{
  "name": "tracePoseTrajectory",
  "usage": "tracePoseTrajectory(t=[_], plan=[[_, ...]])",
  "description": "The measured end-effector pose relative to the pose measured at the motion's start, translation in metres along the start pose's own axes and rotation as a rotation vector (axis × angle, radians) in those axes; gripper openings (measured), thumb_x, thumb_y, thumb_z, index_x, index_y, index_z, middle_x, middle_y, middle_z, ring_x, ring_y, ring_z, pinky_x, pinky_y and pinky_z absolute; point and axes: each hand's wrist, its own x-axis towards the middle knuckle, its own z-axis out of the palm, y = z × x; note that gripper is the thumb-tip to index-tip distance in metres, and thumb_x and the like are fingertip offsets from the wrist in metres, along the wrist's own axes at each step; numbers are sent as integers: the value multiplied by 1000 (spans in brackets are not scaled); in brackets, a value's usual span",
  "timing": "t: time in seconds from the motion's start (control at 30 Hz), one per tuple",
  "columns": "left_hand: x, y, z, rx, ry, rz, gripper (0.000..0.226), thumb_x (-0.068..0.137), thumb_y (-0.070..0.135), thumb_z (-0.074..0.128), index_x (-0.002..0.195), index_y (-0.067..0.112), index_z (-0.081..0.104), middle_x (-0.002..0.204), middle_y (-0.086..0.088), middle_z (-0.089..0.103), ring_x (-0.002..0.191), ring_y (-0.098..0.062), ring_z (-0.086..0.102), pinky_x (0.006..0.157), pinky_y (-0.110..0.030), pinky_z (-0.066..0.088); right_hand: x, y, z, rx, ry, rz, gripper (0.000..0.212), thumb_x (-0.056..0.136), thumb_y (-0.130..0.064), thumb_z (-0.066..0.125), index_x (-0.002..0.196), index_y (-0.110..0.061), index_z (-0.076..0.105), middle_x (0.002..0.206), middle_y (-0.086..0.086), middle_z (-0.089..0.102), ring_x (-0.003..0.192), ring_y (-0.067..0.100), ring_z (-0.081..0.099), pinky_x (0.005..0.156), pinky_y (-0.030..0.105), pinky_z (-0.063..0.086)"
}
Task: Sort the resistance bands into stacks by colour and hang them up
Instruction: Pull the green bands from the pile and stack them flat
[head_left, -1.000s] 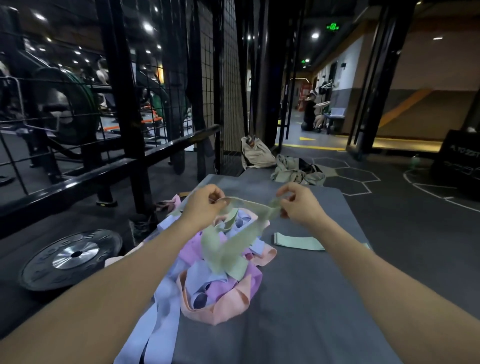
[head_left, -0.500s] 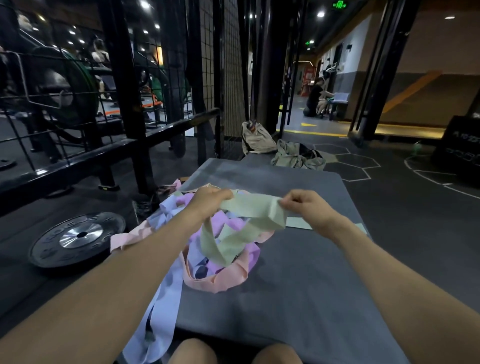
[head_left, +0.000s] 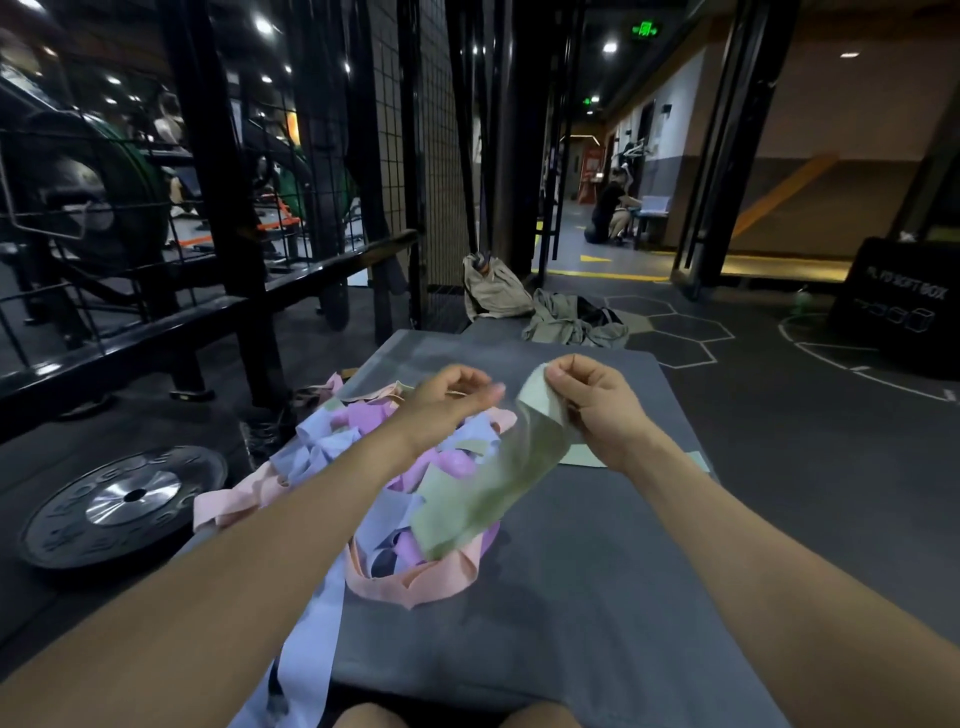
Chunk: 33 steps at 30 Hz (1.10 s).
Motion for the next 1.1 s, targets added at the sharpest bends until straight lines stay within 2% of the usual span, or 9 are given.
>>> tracePoseTrajectory(t=[0.13, 0.23, 0.37, 0.5, 0.6, 0.67, 0.83, 1.0, 1.1], plan=[[4, 28, 18, -57, -110, 10, 14, 89, 34, 59, 88, 21, 62, 82, 1, 60, 76, -12, 55, 68, -23, 46, 7, -13, 9, 7, -40, -97, 16, 90, -2, 56, 77, -7, 65, 60, -6, 65, 56, 5, 56, 58, 15, 47], [12, 42, 22, -105, -29, 31, 11, 92, 17, 57, 84, 13, 61, 82, -12, 59, 76, -22, 55, 71, -31, 47, 9, -21, 12, 11, -29, -128, 15, 87, -2, 59, 78, -11, 66, 60, -6, 65, 56, 4, 56, 60, 17, 46], [17, 56, 17, -178, 58, 65, 17, 93, 7, 52, 80, 12, 60, 74, -8, 59, 68, -19, 55, 70, -30, 48, 10, -30, 15, 24, -102, -121, 18, 82, 1, 64, 85, -16, 59, 66, -3, 64, 61, 9, 59, 62, 19, 47], [18, 70, 4, -273, 158, 88, 21, 97, 8, 45, 81, 16, 57, 75, -2, 56, 66, -13, 52, 62, -25, 45, 6, -22, 18, -173, -174, 6, 30, 75, 0, 73, 97, -12, 56, 87, 9, 66, 76, 19, 62, 69, 27, 51], [20, 70, -9, -294, 203, 69, 22, 98, 9, 44, 82, 16, 57, 77, -4, 56, 69, -15, 52, 67, -29, 45, -1, -14, 16, -340, -286, 69, 16, 78, -6, 73, 87, -16, 65, 77, 1, 68, 66, 16, 62, 67, 29, 52], [21, 62, -16, -296, 240, 41, 22, 98, 9, 45, 81, 15, 59, 78, -4, 55, 73, -19, 51, 73, -32, 43, -2, -11, 14, -413, -258, 84, 10, 77, -13, 75, 82, -15, 67, 71, -1, 65, 60, 13, 58, 60, 24, 50], [15, 39, -20, -361, 352, -31, 14, 97, 7, 45, 93, 9, 58, 81, -4, 58, 73, -15, 56, 75, -29, 50, -3, 4, 1, -538, -270, 146, 58, 61, -41, 84, 92, 5, 66, 79, 6, 62, 75, 15, 55, 73, 30, 41], [18, 16, -32, -399, 536, -103, 13, 97, 10, 48, 101, 11, 60, 81, -4, 60, 79, -21, 58, 85, -40, 50, -16, 21, -15, -738, -359, 183, 23, 73, -26, 79, 79, -9, 64, 68, -4, 56, 63, 9, 48, 60, 19, 37], [16, 3, -40, -371, 606, -125, 15, 96, 9, 46, 102, 11, 60, 91, -10, 62, 83, -23, 58, 87, -41, 50, -20, 35, -34, -926, -356, 264, 20, 70, -26, 80, 77, -13, 67, 72, -4, 60, 70, 12, 56, 70, 29, 46]])
